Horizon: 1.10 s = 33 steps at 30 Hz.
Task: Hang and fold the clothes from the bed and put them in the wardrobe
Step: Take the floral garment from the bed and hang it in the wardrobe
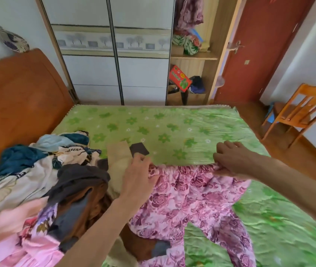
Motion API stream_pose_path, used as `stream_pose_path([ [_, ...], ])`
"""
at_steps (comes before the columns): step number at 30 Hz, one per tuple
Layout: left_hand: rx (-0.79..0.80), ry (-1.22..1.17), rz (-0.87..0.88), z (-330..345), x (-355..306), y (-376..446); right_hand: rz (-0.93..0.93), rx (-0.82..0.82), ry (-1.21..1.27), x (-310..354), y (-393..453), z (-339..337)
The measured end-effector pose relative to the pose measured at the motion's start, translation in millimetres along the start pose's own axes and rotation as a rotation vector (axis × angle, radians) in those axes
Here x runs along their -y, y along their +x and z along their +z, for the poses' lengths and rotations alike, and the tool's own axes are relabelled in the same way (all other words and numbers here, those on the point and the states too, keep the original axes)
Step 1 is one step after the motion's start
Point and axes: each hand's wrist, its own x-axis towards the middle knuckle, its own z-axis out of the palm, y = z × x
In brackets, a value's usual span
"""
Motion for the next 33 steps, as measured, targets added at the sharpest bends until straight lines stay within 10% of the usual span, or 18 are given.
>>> stream_pose_path([
  [10, 0.391, -0.572, 0.149, -15.1, -69.6, -10.2, 0.489, -0.103, 0.297, -16.6, -164.8, 7.1],
  [17, 0.351, -1.194, 0.114, -34.1, -202.1, -22.0, 0.774, -0.201, 0.338, -62.5, -320.7, 5.9],
  [26, 0.335, -1.240, 0.468, -31.6, -410.6, -64.7, 1.050, -0.340, 0.877, -97.6, -525.6, 37.8],
  [33, 0.209, -0.917, 0.744, -17.8, -553.9, -96.1, 1.134, -0.862, 1.165, -152.3, -657.0, 108.3],
])
